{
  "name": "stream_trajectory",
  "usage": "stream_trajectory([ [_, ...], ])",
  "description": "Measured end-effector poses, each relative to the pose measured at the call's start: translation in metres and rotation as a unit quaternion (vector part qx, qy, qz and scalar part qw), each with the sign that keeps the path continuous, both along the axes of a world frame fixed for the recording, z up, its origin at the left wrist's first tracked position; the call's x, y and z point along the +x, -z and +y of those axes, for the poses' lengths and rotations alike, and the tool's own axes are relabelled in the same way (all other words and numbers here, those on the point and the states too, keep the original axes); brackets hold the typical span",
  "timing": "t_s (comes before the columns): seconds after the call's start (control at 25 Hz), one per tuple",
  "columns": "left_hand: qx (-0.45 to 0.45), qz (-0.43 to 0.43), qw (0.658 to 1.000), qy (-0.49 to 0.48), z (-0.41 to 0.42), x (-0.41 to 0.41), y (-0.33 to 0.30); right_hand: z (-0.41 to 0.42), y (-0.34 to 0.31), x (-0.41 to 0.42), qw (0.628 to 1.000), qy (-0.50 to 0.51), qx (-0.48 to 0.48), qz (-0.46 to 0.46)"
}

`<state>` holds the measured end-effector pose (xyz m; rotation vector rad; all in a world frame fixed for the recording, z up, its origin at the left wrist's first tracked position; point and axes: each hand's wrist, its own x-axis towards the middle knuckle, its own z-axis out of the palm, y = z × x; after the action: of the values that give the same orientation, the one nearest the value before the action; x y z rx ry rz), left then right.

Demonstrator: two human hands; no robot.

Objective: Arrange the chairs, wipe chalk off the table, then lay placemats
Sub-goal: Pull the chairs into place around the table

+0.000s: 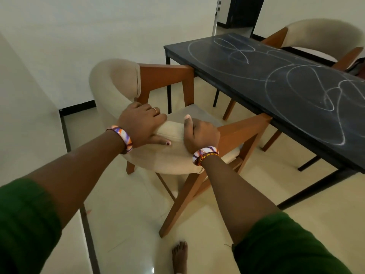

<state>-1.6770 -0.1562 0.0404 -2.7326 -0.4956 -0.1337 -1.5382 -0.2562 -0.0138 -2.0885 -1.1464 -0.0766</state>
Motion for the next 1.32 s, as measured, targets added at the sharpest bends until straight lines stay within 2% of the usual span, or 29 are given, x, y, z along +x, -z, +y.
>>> stream_trajectory([
  [0.24,-0.016,-0.023,1.000,-0.001,-0.001,0.000,0.007,-0.002,0.003,0.001,1.000,-0.022,0.018,0.005],
  [0.44,-0.049,-0.019,0.999,0.003,0.004,-0.002,0.002,-0.002,-0.001,-0.003,1.000,-0.023,-0.015,0.010],
  [0.52,-0.096,-0.014,0.994,0.042,0.017,-0.007,-0.002,0.004,-0.013,0.002,0.996,-0.013,-0.073,0.049],
  [0.6,-0.179,-0.033,0.979,0.092,0.041,-0.022,-0.012,0.024,-0.038,-0.002,0.977,-0.011,-0.182,0.110],
  [0.68,-0.252,-0.138,0.954,0.084,0.093,-0.037,-0.015,0.059,-0.058,-0.025,0.952,-0.060,-0.258,0.155],
  [0.76,-0.324,-0.250,0.911,-0.045,0.168,-0.049,-0.011,0.106,-0.070,-0.066,0.943,-0.132,-0.279,0.123],
  [0.84,-0.463,-0.273,0.822,-0.189,0.224,-0.047,-0.008,0.148,-0.077,-0.099,0.949,-0.154,-0.275,0.033],
  [0.88,-0.526,-0.266,0.778,-0.218,0.240,-0.040,-0.007,0.166,-0.081,-0.109,0.947,-0.144,-0.287,-0.014],
  [0.92,-0.564,-0.267,0.749,-0.223,0.252,-0.033,-0.005,0.183,-0.083,-0.116,0.942,-0.126,-0.307,-0.054],
  [1.0,-0.563,-0.345,0.716,-0.226,0.262,-0.024,-0.002,0.207,-0.085,-0.125,0.937,-0.086,-0.324,-0.099],
  [1.08,-0.564,-0.425,0.669,-0.233,0.260,-0.020,0.000,0.223,-0.084,-0.134,0.948,-0.063,-0.293,-0.109],
  [1.12,-0.567,-0.444,0.654,-0.231,0.260,-0.018,0.002,0.228,-0.083,-0.137,0.955,-0.056,-0.270,-0.111],
  [1.2,-0.554,-0.450,0.660,-0.234,0.260,-0.017,0.007,0.233,-0.082,-0.139,0.960,-0.044,-0.254,-0.111],
  [1.32,-0.537,-0.462,0.668,-0.231,0.264,-0.010,0.008,0.237,-0.084,-0.135,0.949,-0.041,-0.295,-0.105],
])
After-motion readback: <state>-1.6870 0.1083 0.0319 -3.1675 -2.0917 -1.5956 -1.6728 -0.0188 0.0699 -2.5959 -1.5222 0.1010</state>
